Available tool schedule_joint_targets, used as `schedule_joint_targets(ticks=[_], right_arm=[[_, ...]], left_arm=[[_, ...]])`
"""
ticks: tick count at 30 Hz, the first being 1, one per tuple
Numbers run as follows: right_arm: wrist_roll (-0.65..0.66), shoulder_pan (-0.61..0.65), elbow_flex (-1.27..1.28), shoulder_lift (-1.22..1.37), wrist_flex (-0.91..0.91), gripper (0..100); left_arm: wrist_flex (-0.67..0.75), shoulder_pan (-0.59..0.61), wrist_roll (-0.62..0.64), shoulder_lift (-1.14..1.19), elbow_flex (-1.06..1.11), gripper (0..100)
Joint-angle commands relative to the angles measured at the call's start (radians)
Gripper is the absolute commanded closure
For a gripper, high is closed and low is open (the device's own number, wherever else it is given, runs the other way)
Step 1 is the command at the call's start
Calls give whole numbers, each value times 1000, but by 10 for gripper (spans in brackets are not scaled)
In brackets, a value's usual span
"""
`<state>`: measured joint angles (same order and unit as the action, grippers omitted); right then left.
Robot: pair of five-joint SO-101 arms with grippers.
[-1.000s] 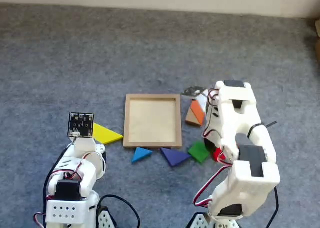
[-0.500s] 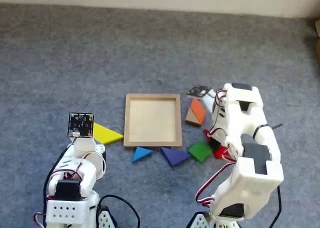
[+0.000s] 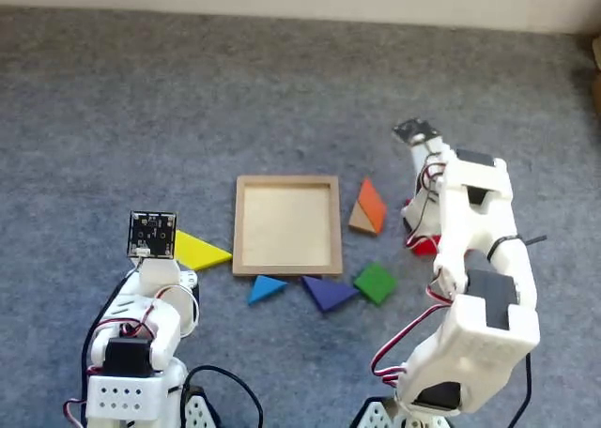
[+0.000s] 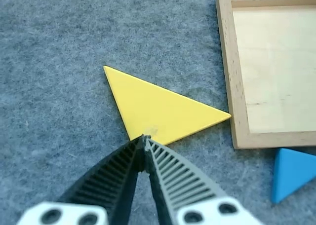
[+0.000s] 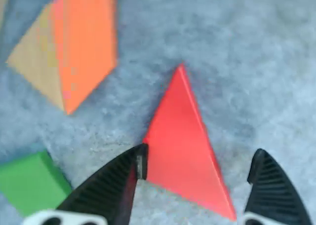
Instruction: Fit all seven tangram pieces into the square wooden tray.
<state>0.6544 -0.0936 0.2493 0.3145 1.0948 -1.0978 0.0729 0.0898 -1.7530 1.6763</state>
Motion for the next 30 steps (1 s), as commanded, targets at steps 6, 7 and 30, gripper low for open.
schedule_joint_targets(ticks=[6, 7, 30], right_arm=[[-132, 16, -168, 25, 209, 681], [-115, 27, -183, 25, 226, 681], [417, 28, -196, 65, 268, 574]], left_arm=[[-8, -8, -8, -24, 22, 990], [-8, -8, -8, -24, 22, 990], [-8, -8, -8, -24, 22, 990]])
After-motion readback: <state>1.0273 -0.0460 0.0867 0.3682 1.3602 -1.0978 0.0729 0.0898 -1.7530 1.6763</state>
